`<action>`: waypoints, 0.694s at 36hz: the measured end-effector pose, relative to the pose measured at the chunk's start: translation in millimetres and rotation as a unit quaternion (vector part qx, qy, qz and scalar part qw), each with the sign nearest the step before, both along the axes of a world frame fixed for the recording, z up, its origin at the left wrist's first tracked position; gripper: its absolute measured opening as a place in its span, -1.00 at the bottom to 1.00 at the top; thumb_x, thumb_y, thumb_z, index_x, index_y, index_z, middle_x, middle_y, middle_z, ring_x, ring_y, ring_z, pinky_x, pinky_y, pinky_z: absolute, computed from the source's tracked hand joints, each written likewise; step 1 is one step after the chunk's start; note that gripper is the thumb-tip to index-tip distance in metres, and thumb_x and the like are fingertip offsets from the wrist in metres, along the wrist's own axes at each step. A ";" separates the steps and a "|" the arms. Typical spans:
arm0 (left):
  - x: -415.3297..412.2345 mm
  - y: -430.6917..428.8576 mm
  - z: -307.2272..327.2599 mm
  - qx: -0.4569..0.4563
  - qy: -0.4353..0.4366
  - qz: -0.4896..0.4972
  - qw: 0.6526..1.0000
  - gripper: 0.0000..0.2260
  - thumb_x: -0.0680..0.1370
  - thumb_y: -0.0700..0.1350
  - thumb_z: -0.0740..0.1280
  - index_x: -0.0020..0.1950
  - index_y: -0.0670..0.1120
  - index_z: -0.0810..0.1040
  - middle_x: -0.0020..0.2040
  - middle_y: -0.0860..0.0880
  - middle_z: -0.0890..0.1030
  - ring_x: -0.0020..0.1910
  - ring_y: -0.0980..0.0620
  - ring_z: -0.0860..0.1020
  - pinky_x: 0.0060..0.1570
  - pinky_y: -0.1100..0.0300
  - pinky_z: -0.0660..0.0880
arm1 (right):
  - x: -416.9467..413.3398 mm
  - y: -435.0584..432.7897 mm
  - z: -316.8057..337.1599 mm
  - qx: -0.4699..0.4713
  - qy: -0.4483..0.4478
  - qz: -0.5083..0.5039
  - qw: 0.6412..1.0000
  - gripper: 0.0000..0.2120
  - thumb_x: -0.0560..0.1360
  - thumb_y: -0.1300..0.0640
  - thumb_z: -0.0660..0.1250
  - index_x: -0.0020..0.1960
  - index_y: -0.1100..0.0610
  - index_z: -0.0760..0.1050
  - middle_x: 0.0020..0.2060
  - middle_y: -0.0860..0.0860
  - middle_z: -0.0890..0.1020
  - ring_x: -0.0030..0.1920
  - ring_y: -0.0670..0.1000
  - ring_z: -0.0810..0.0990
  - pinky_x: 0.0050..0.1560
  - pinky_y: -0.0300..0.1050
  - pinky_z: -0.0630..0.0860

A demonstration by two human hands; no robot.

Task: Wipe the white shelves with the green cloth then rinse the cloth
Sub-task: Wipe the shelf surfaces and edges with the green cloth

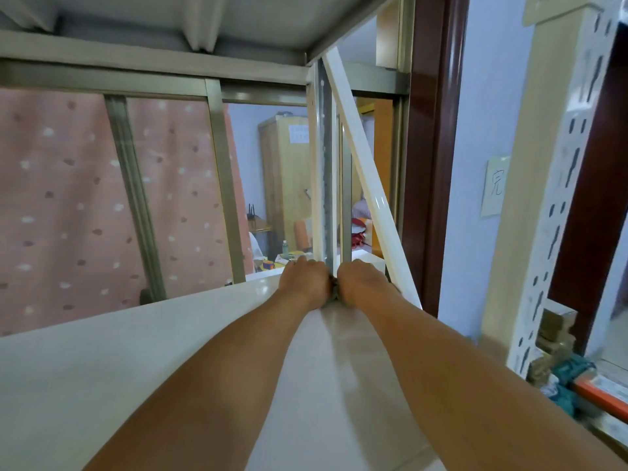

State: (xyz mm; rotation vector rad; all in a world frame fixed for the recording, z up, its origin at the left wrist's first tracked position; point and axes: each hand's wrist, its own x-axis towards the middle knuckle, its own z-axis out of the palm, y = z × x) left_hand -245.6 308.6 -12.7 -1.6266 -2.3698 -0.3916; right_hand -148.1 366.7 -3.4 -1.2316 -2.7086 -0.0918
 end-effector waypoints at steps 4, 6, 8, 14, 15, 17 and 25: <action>7.0 -6.1 -0.8 -0.025 0.031 0.011 0.999 -0.69 0.59 -0.01 0.15 0.11 -0.01 0.66 0.15 -0.13 0.60 0.27 -0.19 0.40 0.29 -0.02 0.32 | 5.3 -5.2 2.4 0.012 -0.022 -0.005 1.000 -0.76 0.61 0.22 0.24 0.26 0.18 0.52 0.16 0.14 0.61 0.16 0.15 0.61 0.17 0.01 0.55; 12.7 -10.0 1.1 -0.032 0.038 0.019 0.999 -0.70 0.58 -0.07 0.15 0.12 -0.02 0.65 0.16 -0.14 0.59 0.28 -0.19 0.38 0.31 -0.03 0.29 | 7.6 -11.5 5.2 0.015 -0.039 -0.017 0.999 -0.74 0.59 0.24 0.27 0.27 0.18 0.52 0.19 0.14 0.59 0.19 0.17 0.59 0.19 0.06 0.56; 19.0 -15.0 2.5 -0.040 0.045 0.030 0.998 -0.70 0.56 -0.14 0.15 0.14 -0.03 0.64 0.19 -0.14 0.57 0.29 -0.18 0.37 0.32 -0.02 0.26 | 9.9 -20.4 5.9 0.029 -0.063 -0.027 0.997 -0.70 0.58 0.25 0.29 0.30 0.18 0.50 0.24 0.14 0.56 0.24 0.19 0.56 0.19 0.09 0.55; 33.3 -43.0 0.8 -0.004 0.060 0.007 0.998 -0.73 0.54 -0.17 0.19 0.12 -0.03 0.63 0.15 -0.15 0.58 0.21 -0.19 0.44 0.21 0.01 0.33 | 24.2 -35.4 -1.1 0.046 -0.013 0.006 0.999 -0.59 0.57 0.22 0.25 0.41 0.16 0.35 0.32 0.15 0.37 0.36 0.19 0.37 0.24 0.16 0.49; 35.0 -48.7 0.9 0.000 0.055 0.003 0.998 -0.74 0.53 -0.18 0.19 0.12 -0.05 0.62 0.14 -0.15 0.58 0.20 -0.18 0.44 0.18 0.01 0.34 | 25.6 -40.1 0.9 0.030 -0.006 0.024 0.999 -0.61 0.56 0.23 0.26 0.37 0.16 0.37 0.28 0.15 0.41 0.31 0.18 0.43 0.23 0.15 0.50; 39.5 -59.9 2.0 -0.011 0.041 0.004 0.999 -0.75 0.54 -0.18 0.19 0.14 -0.07 0.59 0.15 -0.15 0.57 0.22 -0.17 0.43 0.18 0.02 0.32 | 27.9 -52.0 6.3 -0.001 -0.031 0.046 0.998 -0.68 0.53 0.23 0.32 0.28 0.14 0.46 0.19 0.13 0.53 0.18 0.16 0.55 0.18 0.11 0.55; 59.7 -104.7 2.5 -0.012 0.075 -0.025 0.997 -0.77 0.58 -0.15 0.17 -0.04 -0.02 0.63 0.03 -0.08 0.55 0.10 -0.12 0.42 0.07 0.04 0.29 | 57.3 -93.2 22.6 -0.001 -0.050 0.077 0.996 -0.97 0.55 0.22 0.27 -0.04 0.15 0.48 -0.19 0.06 0.51 -0.12 0.10 0.54 -0.05 -0.05 0.54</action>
